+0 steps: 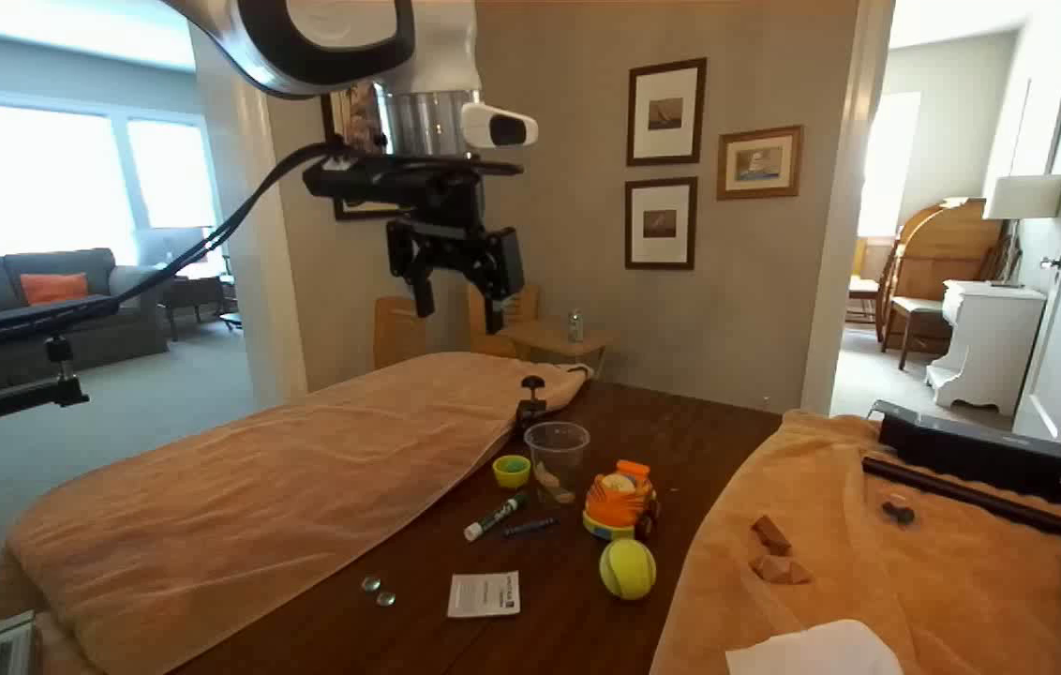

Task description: Use the paper towel to wipe the tennis ball

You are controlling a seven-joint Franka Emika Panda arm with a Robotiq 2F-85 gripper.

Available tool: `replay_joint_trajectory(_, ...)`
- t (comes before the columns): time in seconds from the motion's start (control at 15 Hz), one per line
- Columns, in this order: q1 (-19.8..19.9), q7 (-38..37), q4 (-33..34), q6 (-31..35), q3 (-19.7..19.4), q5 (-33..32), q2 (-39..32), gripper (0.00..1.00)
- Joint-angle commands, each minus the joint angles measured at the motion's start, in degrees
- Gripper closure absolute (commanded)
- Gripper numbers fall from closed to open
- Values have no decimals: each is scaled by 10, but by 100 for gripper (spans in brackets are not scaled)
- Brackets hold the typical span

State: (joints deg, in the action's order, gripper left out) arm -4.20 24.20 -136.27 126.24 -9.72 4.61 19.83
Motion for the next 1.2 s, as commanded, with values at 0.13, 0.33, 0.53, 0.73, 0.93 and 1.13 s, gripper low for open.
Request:
replay_joint_trajectory(0.13,13,2,3,17,8,0,-5,0)
replay_joint_trajectory(0.33,34,9,23,37,-11,0,-28,0)
replay_joint_trajectory(0.53,69,8,46,53,-42,5,-61,0)
replay_joint_trajectory(0.73,98,8,73,65,-69,17,-100,0)
replay_joint_trajectory(0.93,118,22,106,85,-92,51,-149,0)
replay_joint_trajectory(1.13,137,45,137,110,-98,89,-199,0)
